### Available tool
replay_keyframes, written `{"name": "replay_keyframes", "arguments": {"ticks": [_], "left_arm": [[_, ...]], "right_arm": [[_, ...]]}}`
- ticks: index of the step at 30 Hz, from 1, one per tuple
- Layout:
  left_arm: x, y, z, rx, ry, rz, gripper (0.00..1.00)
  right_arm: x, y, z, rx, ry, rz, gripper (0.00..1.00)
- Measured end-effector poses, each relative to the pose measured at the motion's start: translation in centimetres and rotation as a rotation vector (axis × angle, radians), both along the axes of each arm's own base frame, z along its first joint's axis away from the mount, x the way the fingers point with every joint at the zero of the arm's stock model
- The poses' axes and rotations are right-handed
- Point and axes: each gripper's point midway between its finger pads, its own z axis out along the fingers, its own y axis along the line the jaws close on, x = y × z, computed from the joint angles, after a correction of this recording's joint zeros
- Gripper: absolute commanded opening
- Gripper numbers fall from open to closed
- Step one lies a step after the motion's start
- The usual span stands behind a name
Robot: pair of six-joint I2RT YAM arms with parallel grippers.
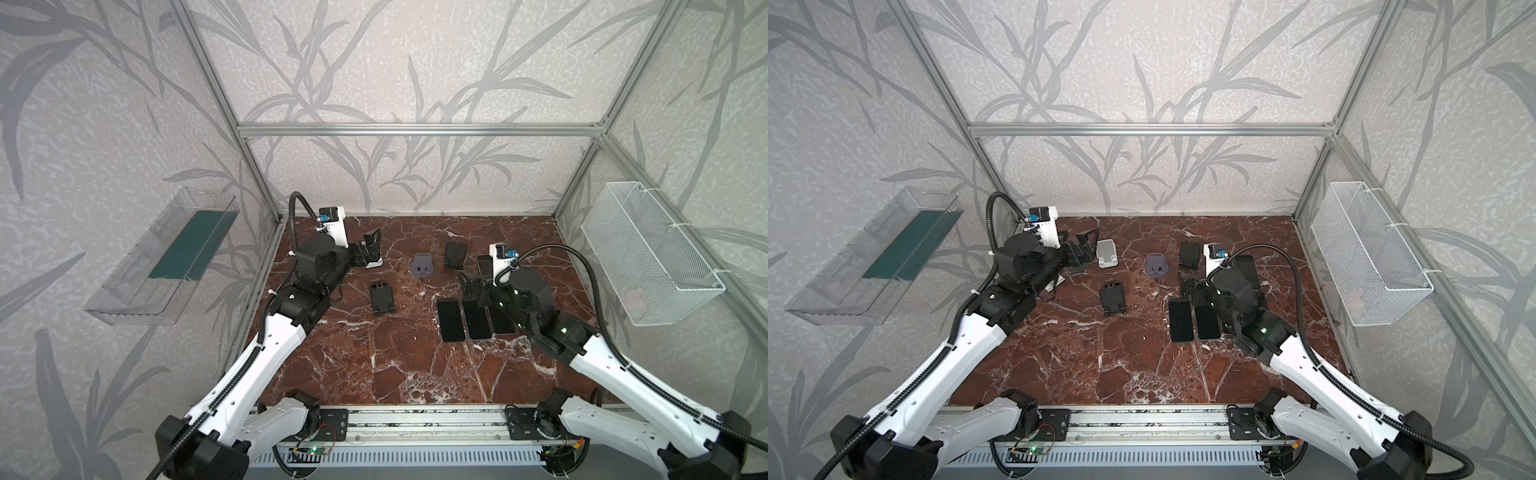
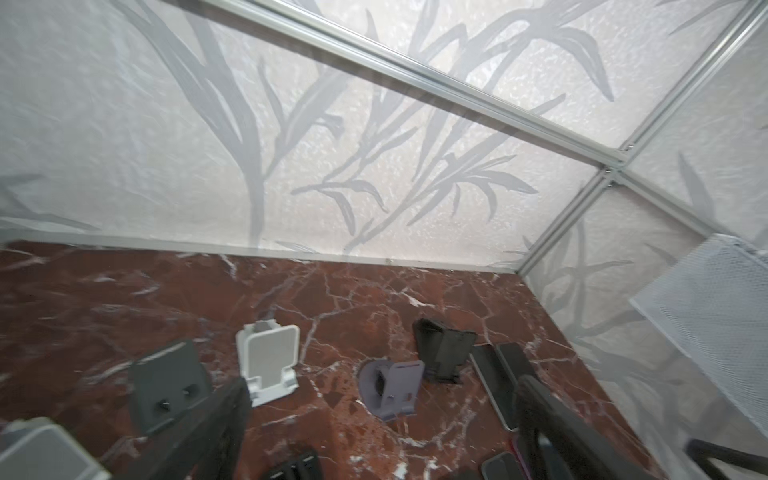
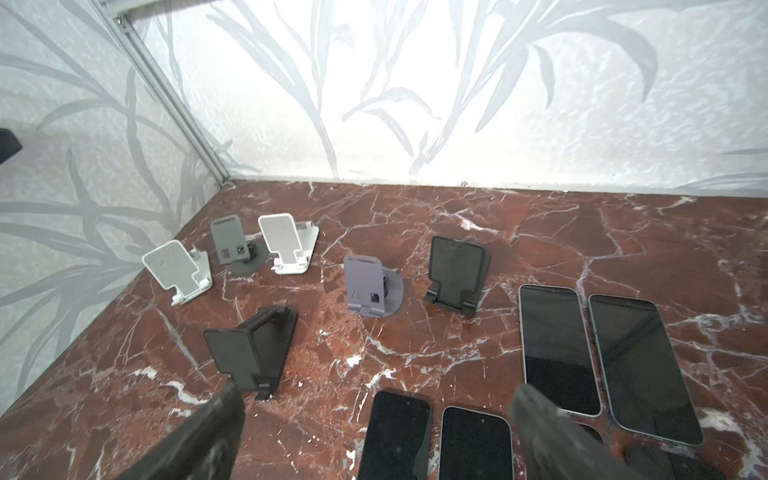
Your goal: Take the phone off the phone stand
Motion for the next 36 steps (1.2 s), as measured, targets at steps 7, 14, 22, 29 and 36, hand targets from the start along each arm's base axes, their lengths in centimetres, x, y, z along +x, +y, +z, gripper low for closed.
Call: {"name": "replay_keyframes", "arguments": {"ticks": [7, 14, 22, 29, 36], "left_arm": [[-3.6, 6.2, -10.2, 0.198, -0.028, 0.231, 0.99], [-4.2, 10.4, -15.9, 0.356, -0.032, 0.430, 0.99], [-2.9, 14.5, -21.6, 0.445, 0.000, 0.548, 0.99], [-1.2, 15.1, -25.3, 0.455, 0.049, 0.521, 0.99], [0.9, 15.2, -25.4, 0.432, 0.038, 0.501, 0.99]], "right_arm": [[0.1, -0.9, -8.2, -0.103, -0.089, -0.010, 0.99], [1.7, 0.0, -6.5, -0.072, -0.160, -0.020, 0.99], [2.6, -1.1, -6.0, -0.027, -0.181, -0.052, 0.99], [2.8, -1.6, -6.2, -0.024, -0.181, -0.062, 0.99], [2.7, -1.6, -6.3, -0.066, -0.205, -0.047, 0.99]]}}
